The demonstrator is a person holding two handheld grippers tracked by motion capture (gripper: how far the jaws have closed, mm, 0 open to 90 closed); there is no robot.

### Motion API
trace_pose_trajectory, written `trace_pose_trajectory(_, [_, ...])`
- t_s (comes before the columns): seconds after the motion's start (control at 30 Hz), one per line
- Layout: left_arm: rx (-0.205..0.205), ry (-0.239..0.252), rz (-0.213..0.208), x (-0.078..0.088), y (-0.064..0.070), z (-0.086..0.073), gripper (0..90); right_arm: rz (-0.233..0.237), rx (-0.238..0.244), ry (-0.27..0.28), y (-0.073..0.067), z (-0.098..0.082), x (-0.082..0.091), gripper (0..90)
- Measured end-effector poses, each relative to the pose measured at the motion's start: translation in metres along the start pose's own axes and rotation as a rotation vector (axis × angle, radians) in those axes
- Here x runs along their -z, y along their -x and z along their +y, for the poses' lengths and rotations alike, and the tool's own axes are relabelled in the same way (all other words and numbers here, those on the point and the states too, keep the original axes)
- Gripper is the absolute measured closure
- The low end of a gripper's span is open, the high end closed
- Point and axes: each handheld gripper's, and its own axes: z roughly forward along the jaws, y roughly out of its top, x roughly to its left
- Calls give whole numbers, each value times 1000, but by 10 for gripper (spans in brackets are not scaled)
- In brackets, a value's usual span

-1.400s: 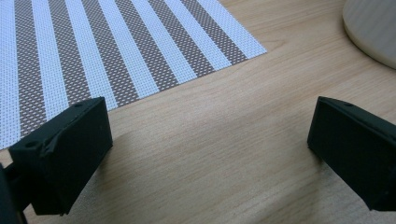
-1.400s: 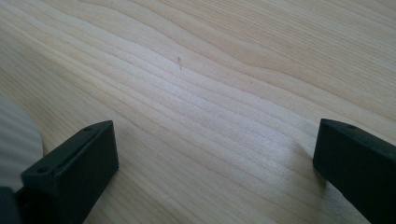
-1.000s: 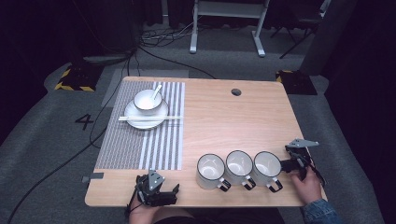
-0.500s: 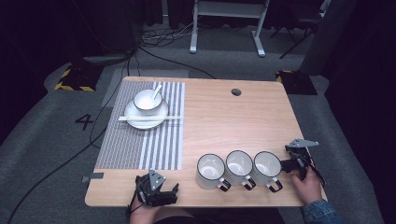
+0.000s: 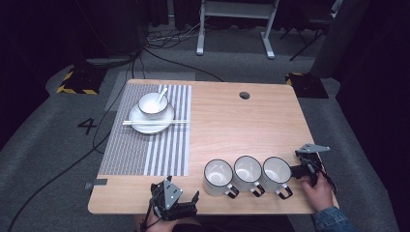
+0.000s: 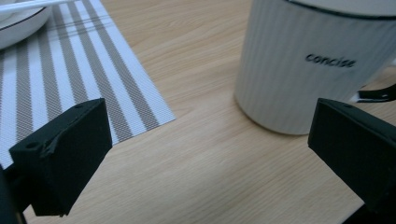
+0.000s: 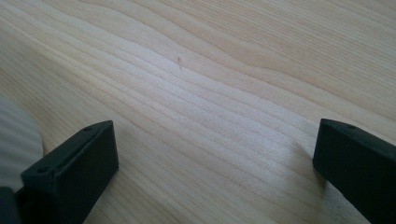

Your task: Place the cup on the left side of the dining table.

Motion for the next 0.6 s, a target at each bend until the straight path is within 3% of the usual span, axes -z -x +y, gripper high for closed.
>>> trace_pose_trajectory(0.13, [9,11,-57,0,11,3,0,0,0,-1,0,0,0,2])
trace_pose_trajectory(0.4, [22,31,-110,-6,26,7,0,0,0,0,0,0,0,2])
trace_pose_trajectory(0.5, [12,29,-114,-10,29,8,0,0,-1,0,0,0,0,2])
trace_pose_trajectory(0.53, [-1,41,-81,-14,32,9,0,0,0,0,0,0,0,2])
trace_pose_trajectory(0.6, [-1,44,-78,-17,32,10,0,0,0,0,0,0,0,2])
